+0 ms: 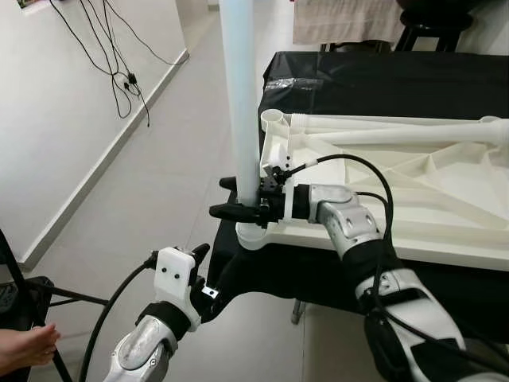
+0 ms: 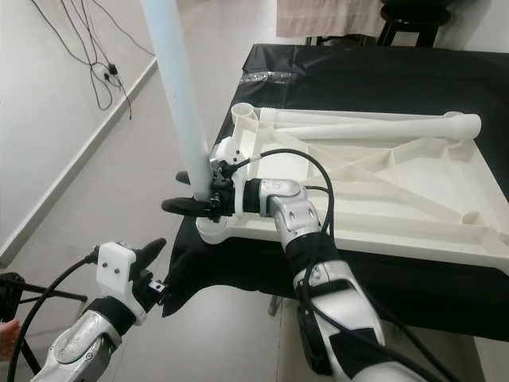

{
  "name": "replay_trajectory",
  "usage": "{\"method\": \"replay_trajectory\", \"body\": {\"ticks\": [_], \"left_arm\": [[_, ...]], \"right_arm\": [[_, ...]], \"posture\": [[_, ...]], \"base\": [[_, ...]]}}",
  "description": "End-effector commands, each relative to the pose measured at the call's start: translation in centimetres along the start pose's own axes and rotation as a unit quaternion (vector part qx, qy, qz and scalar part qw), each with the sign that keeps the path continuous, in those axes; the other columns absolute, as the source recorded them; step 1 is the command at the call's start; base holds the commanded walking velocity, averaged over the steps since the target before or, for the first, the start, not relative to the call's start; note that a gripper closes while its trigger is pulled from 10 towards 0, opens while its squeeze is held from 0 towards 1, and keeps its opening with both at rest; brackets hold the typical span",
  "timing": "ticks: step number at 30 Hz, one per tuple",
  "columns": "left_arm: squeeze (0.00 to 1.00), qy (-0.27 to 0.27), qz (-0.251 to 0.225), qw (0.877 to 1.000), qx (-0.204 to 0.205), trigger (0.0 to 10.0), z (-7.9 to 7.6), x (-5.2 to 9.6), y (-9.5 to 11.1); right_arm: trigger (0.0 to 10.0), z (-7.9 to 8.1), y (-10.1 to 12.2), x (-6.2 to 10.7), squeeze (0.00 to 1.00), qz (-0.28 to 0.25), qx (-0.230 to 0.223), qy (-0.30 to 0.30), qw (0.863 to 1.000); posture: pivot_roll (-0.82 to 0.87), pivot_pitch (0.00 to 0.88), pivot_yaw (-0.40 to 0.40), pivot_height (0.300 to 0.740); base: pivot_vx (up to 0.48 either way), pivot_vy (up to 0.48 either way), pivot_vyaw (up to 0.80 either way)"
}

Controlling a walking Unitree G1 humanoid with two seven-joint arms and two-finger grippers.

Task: Building children table

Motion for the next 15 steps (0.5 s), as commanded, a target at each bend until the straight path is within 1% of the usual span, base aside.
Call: {"method": "replay_trajectory", "body": {"ticks": [1,2,5,6,7,10,11,12,13,14,15], "left_arm": [[0.00,0.003,0.006,1.000,0.001,10.0,0.0,0.2,-0.4],[0.00,0.004,0.006,1.000,0.001,10.0,0.0,0.2,-0.5],[0.00,0.003,0.006,1.000,0.003,10.0,-0.2,0.2,-0.5],[0.00,0.002,0.006,1.000,0.004,10.0,-0.3,0.3,-0.5],[0.00,0.002,0.006,1.000,0.005,10.0,-0.4,0.3,-0.4],[0.00,0.002,0.005,1.000,0.006,10.0,-0.5,0.3,-0.4],[0.00,0.002,0.005,1.000,0.006,10.0,-0.5,0.4,-0.4],[0.00,0.002,0.005,1.000,0.007,10.0,-0.5,0.5,-0.3],[0.00,0.002,0.005,1.000,0.007,10.0,-0.5,0.5,-0.3],[0.00,0.002,0.005,1.000,0.006,10.0,-0.4,0.6,-0.3],[0.00,0.002,0.005,1.000,0.005,10.0,-0.3,0.7,-0.2]], "right_arm": [[0.0,1.0,-0.7,-0.9,0.00,0.009,-0.008,0.033,0.999],[0.0,1.1,-0.9,-0.8,0.00,0.015,-0.010,0.045,0.999],[0.0,0.9,-1.3,-0.3,0.00,0.017,-0.009,0.040,0.999],[0.0,0.5,-1.5,-0.1,0.00,0.021,-0.003,0.029,0.999],[0.0,0.1,-1.9,0.4,0.00,0.022,0.004,0.005,1.000],[0.0,-0.3,-2.1,0.8,0.00,0.023,0.010,-0.010,1.000],[0.0,-0.8,-2.5,1.4,0.00,0.023,0.012,-0.048,0.998],[0.0,-1.4,-3.2,2.0,0.00,0.031,0.010,-0.106,0.994],[0.0,-1.4,-3.2,2.0,0.00,0.031,0.010,-0.106,0.994],[0.0,-4.4,-4.1,3.2,0.00,0.030,-0.002,-0.299,0.954],[0.0,-3.2,-5.7,3.4,0.00,0.042,0.000,-0.367,0.929]], "posture": [[-0.02,0.105,0.025,0.740],[-0.02,0.105,0.025,0.740],[-0.02,0.111,0.025,0.740],[-0.02,0.115,0.026,0.740],[-0.02,0.118,0.025,0.740],[-0.02,0.118,0.025,0.740],[-0.02,0.129,0.017,0.740],[-0.03,0.135,0.012,0.740],[-0.03,0.135,0.012,0.740],[-0.03,0.138,0.013,0.740],[-0.04,0.149,0.028,0.740]], "base": [[0.000,0.000,0.00],[0.000,0.000,0.00],[0.000,0.000,0.00],[0.000,0.000,0.00],[0.000,0.000,0.00],[0.000,0.000,0.00],[0.000,0.000,0.00],[0.000,0.000,0.00],[0.000,0.000,0.00],[0.000,0.000,0.00],[0.000,0.000,0.00]]}}
Point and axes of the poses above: a point about 5 cm out from each wrist's last joint towards the gripper, its own x axis pointing back from the gripper into the wrist, its own y axis along the axis of the wrist's last joint, z = x × y, the point moved 6 cm from there along -x, pointing out of the wrist towards the gripper, and after that the axes turned 7 degrees about -x, right-handed, at the moved point
